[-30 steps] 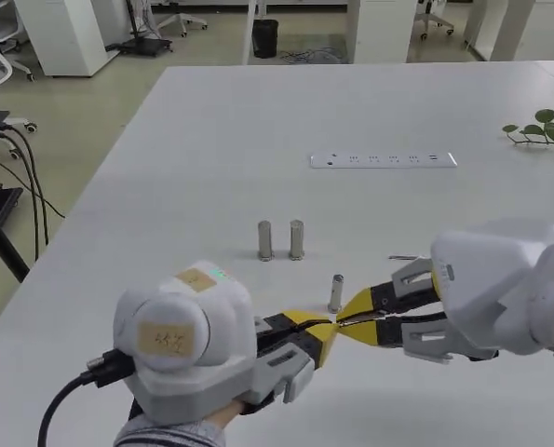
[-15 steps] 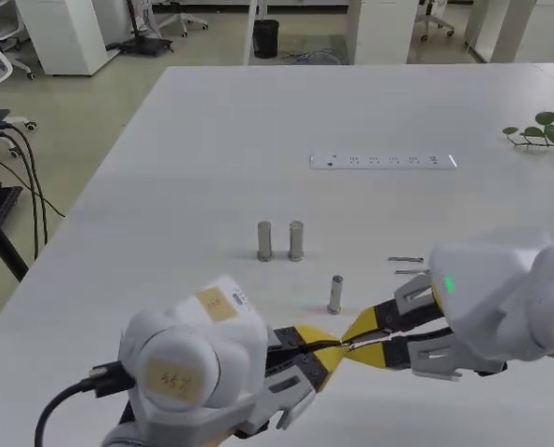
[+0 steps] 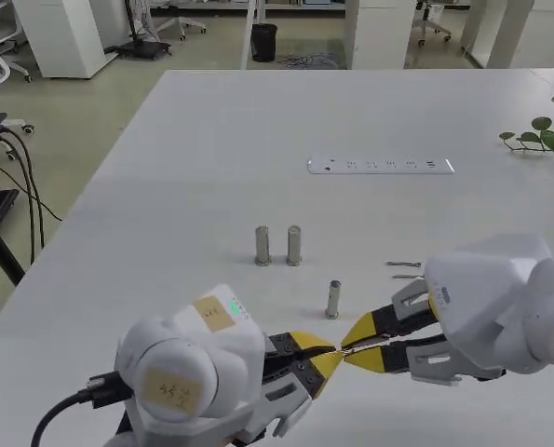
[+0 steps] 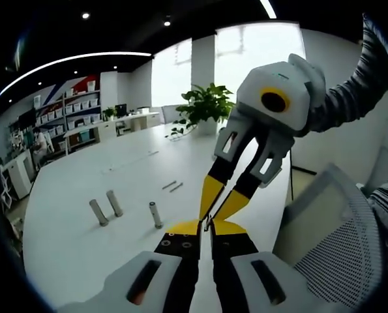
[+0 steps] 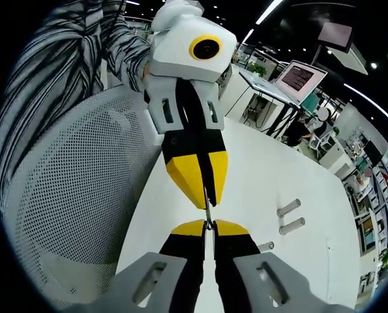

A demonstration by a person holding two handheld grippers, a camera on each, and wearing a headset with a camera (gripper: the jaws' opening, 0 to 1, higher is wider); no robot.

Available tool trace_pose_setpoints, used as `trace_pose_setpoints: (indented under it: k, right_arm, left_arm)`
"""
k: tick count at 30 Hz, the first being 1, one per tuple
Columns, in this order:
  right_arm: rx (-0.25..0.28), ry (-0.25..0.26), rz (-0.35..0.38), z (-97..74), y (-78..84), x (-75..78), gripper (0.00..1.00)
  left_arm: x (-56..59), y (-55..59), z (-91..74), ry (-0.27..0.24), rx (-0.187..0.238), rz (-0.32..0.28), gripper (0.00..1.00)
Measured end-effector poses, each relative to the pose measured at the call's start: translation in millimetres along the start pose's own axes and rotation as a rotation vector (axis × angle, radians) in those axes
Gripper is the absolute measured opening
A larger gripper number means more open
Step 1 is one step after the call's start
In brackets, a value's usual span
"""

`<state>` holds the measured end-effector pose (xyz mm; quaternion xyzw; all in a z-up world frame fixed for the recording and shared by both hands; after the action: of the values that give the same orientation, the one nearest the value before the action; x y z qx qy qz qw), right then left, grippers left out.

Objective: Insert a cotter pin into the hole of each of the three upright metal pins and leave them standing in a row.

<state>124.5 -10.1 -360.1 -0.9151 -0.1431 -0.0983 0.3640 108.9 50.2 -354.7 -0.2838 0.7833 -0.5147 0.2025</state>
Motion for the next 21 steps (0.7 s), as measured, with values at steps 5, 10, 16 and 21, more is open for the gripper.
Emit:
trace_pose_setpoints:
  k: [5, 10, 16, 21]
  right_arm:
    - [-0.037, 0.040, 0.016, -1.0, 8.0, 5.5, 0.00]
    - [-0.104, 0.092, 0.063, -4.0, 22.8, 14.4, 0.00]
    - [-0.152, 0.158, 0.126, -6.8, 37.4, 28.1, 0.00]
    - [-0.184, 0.198, 0.166, -5.1, 48.6, 38.0, 0.00]
  left_arm:
    - [-5.3, -1.3, 1.0, -0.035, 0.025, -0.003, 0.13]
    - [-13.9, 0.7, 2.4, -0.093, 0.034, 0.017, 0.19]
    - [-24.8, 7.6, 10.5, -0.158, 0.013, 0.020, 0.22]
    - [-37.3, 9.7, 19.1, -0.215, 0.014, -0.019, 0.22]
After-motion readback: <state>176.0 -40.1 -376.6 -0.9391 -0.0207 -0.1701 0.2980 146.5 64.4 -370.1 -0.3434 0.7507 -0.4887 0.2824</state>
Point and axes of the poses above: the centre of the closed fingertips' face, and the gripper's own axes: z roughly forward along the fingers, x roughly to its right, y roughly out of its underside, the point moved 4 cm from there along -z, roughly backward along the fingers, and after that the axes turned 5 degrees about -y, right-handed, at the moved point
